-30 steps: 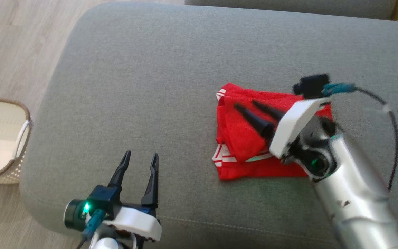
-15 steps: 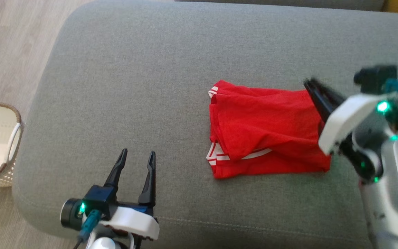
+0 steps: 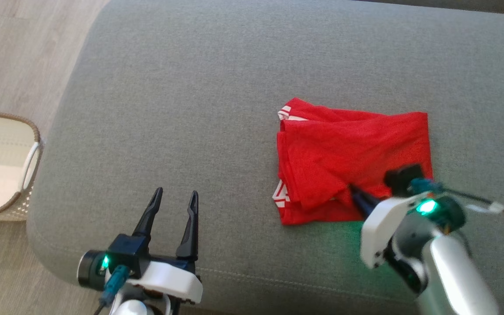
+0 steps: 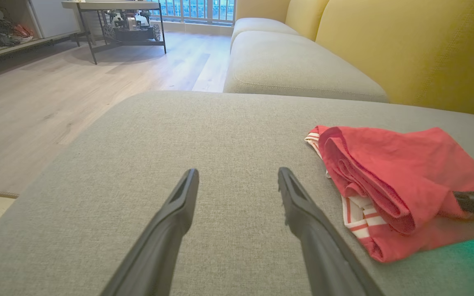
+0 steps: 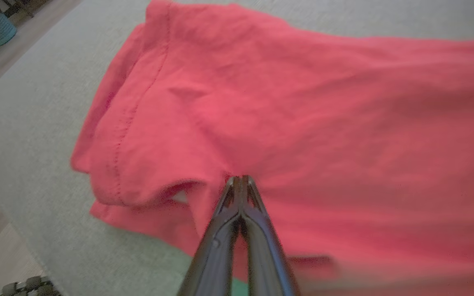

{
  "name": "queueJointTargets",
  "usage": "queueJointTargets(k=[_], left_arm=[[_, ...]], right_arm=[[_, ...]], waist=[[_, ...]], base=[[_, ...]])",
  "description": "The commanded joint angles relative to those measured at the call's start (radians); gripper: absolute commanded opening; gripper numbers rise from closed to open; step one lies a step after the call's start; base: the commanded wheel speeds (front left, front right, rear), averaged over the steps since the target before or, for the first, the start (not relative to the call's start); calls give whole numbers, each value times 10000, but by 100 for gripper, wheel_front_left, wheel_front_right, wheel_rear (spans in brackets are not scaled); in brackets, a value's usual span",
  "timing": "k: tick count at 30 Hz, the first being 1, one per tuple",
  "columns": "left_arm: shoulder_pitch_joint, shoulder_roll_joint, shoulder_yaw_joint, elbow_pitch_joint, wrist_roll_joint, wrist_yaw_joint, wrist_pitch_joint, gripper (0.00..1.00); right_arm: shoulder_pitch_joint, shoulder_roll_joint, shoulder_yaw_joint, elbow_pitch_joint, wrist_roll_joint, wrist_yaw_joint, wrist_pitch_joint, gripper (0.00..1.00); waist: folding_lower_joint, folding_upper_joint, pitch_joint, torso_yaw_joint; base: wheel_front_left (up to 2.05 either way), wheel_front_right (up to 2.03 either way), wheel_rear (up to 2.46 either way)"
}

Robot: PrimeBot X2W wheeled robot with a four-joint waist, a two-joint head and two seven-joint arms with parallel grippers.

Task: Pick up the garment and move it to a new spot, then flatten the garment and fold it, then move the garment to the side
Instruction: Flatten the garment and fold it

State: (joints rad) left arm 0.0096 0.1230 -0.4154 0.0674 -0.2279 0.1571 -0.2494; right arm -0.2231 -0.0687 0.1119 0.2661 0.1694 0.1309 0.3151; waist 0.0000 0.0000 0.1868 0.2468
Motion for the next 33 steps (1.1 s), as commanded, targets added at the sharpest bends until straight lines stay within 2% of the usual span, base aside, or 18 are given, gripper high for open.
queueJointTargets(k=[1, 4, 9, 13, 17, 21, 25, 28, 29, 32, 33], left_arm=[[-330, 19, 326, -363, 130, -20, -124, 100], [-269, 64, 376, -397, 129, 6, -124, 100], [-164, 66, 407, -427, 130, 53, -124, 100], [-183, 9, 357, -382, 125, 50, -124, 100], [-228, -7, 289, -338, 137, 13, -124, 100], [-266, -18, 224, -254, 138, -8, -124, 100], [-301, -19, 211, -148, 113, 7, -124, 100], [-286, 11, 240, -153, 111, 45, -124, 100], [-279, 23, 241, -184, 123, 48, -124, 100], [-233, 49, 322, -341, 146, 91, -124, 100], [-233, 49, 322, -341, 146, 91, -124, 100]], right_arm=[[-106, 124, 391, -305, 51, -2, -112, 0], [234, 174, 937, -317, 374, -2, -130, 0], [778, 182, 1896, -1324, 880, -2, -182, 0], [568, 183, 1645, -1596, 478, -2, -673, 0], [207, 184, 1260, -1010, 155, -2, -1192, 0], [24, 184, 1592, 161, 311, -2, -1477, 0], [-128, 184, 2773, 1035, 1339, -2, -2136, 0], [-316, 184, 4008, 1166, 2353, -2, -2847, 0], [-388, 184, 4424, 1112, 2700, -2, -3116, 16], [-682, 184, 5186, 1036, 3186, -2, -3972, 88], [-682, 184, 5186, 1036, 3186, -2, -3972, 88]], waist=[[0, 0, -9, 60], [0, 0, -32, 120], [0, 0, -79, 94], [0, 0, -140, 74], [0, 0, -167, 137], [0, 0, -200, 258], [0, 0, -317, 273], [0, 0, -431, 121], [0, 0, -473, 46], [0, 0, -620, -261], [0, 0, -620, -261]], base=[[0, 0, 0], [0, 0, 0], [0, 0, 0], [0, 0, 0], [0, 0, 0], [0, 0, 0], [0, 0, 0], [0, 0, 0], [0, 0, 0], [0, 0, 0], [0, 0, 0]])
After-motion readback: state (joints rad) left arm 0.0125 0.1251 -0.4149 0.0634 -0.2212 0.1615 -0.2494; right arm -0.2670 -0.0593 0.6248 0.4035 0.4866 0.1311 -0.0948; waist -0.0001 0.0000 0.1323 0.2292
